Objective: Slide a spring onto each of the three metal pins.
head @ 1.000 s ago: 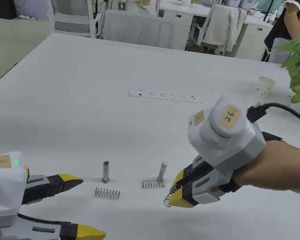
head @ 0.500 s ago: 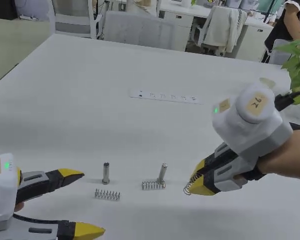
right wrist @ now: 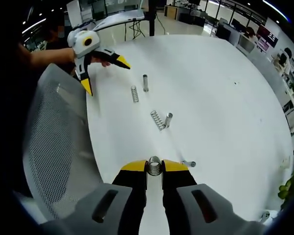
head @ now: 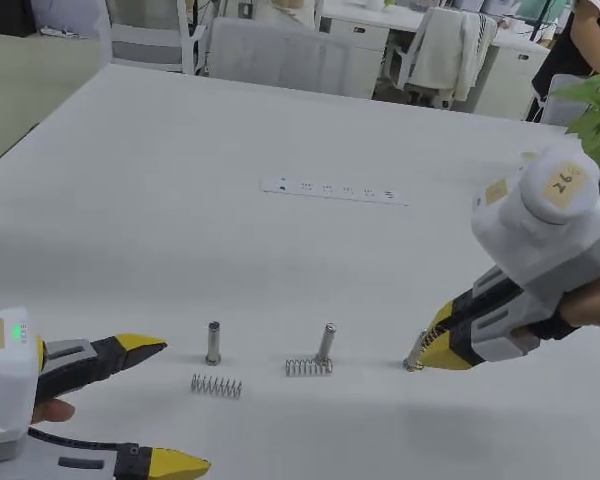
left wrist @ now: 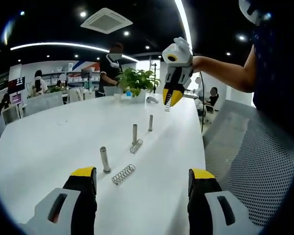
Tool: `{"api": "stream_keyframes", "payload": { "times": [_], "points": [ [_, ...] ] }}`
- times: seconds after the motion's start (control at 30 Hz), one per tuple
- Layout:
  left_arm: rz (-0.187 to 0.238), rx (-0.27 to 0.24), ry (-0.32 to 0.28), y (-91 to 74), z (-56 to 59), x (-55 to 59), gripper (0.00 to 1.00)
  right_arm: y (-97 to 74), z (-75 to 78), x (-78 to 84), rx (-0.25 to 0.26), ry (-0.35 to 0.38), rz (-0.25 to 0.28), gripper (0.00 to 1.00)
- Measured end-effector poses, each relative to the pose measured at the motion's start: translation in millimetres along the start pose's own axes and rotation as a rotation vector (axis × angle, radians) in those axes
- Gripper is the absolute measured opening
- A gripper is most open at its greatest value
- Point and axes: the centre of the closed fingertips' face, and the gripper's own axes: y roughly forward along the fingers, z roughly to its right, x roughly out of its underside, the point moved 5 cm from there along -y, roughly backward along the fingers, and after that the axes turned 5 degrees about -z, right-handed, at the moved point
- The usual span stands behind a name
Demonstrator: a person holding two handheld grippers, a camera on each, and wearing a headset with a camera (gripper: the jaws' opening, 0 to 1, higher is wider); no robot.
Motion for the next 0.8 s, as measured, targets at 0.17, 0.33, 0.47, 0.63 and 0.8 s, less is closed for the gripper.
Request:
{"api": "stream_keyframes", "payload": {
  "times": [0.17,0.33,0.47,0.63,0.8],
  "points": [
    [-0.004,-0.004,-0.007,-1.0,-2.3,0.7,0.73,-6.2,8.6,6.6,0.022,0.018,-0.014,0.09],
    [0.000,-0.007,-0.003,-1.9,-4.1,0.7,0.69,-9.0,16.7,12.6,0.041,0.034,-0.030,0.09],
    [-0.002,-0.007,-0.004,-1.8,-5.2,1.2,0.69,-8.3,22.5,14.9,0.047,0.042,-0.036,0.09],
    [-0.005,-0.007,-0.005,-2.5,-6.1,1.9,0.69,-5.4,30.6,15.3,0.065,0.043,-0.044,0.09],
    [0.000,-0.010,-0.004,-2.7,-7.4,0.6,0.71,-3.0,41.3,13.3,0.089,0.037,-0.052,0.09]
  ]
}}
